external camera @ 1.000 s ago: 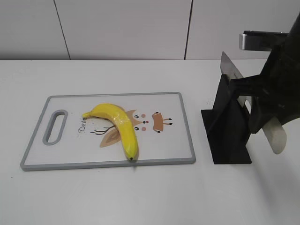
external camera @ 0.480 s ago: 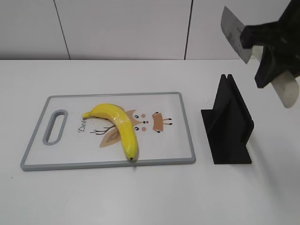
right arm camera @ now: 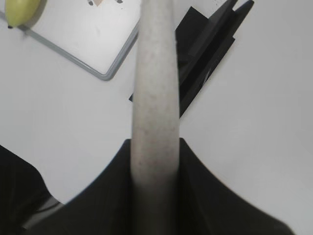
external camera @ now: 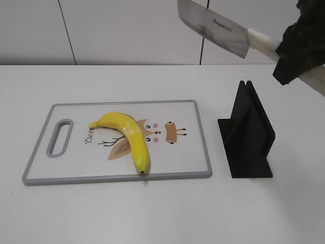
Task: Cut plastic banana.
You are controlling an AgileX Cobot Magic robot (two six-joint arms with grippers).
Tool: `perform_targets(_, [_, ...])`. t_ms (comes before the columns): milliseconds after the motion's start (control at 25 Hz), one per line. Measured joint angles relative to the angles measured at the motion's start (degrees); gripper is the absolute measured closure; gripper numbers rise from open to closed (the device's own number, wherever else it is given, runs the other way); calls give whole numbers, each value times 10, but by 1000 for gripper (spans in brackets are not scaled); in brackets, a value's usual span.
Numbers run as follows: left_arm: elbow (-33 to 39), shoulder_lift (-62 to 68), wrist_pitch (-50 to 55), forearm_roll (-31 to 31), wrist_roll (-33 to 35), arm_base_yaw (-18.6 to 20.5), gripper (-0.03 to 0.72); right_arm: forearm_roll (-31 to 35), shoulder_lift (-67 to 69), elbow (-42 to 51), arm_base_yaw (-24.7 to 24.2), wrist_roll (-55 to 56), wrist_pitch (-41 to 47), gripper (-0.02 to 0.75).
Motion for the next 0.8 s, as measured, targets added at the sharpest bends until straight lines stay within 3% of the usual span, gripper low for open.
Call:
perform_targets(320, [-62, 171, -60, -84, 160, 0, 122, 0, 59, -26, 0, -198, -31, 569])
perform_targets(640, [-155, 395, -98, -222, 429, 0, 122, 2, 168, -137, 0, -327, -35, 569])
perform_targets(800, [-231, 505, -98, -285, 548, 0, 122, 39, 220, -182, 0, -421, -34, 569])
